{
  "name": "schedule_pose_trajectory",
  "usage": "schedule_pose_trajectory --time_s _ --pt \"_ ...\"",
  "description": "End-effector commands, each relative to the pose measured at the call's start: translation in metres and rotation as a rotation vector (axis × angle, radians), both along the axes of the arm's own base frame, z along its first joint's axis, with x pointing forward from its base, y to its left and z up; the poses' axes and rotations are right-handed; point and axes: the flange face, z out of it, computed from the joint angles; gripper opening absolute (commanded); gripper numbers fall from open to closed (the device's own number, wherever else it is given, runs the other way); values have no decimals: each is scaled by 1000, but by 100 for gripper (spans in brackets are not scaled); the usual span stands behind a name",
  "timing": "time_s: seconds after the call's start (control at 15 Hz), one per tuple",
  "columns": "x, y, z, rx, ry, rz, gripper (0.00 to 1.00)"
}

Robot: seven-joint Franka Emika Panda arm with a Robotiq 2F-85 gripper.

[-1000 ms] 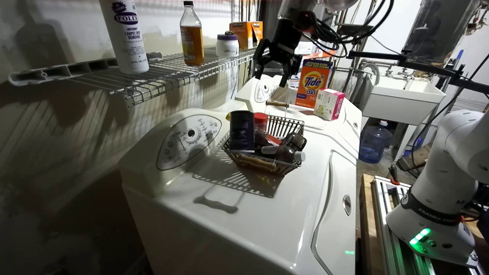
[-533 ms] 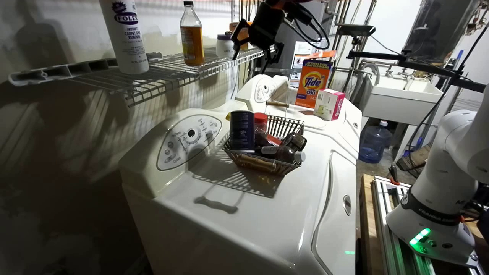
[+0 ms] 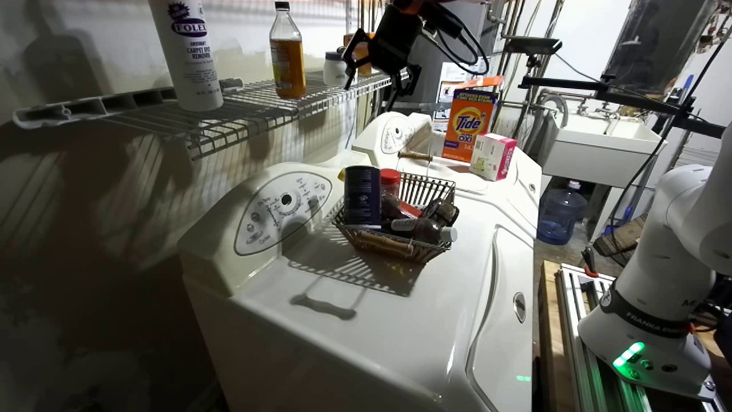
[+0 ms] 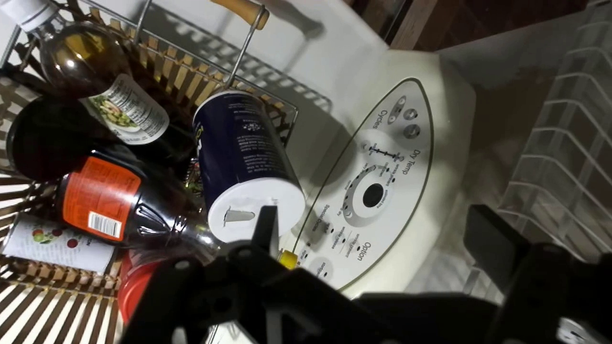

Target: Remove the glass bottle from the rack and put it in the basket on the washing machine

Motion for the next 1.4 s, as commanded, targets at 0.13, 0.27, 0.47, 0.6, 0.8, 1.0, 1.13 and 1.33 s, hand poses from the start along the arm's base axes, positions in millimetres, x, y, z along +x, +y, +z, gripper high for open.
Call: schedule_pose_trajectory --time_s 0.13,0.27,0.47,0.6,0.8,1.0,1.13,1.33 --pt "7 -12 13 228 -32 -175 100" --pt "12 -25 13 277 -44 -263 100" --pt "20 -41 15 370 -56 -374 100" --pt "24 -50 18 451 -65 -431 100" --pt "32 -60 22 569 -82 -518 100" --pt "41 -67 24 666 -114 -631 100" --pt "47 -71 24 727 -137 -710 100" --pt "56 -78 24 820 -173 -825 100"
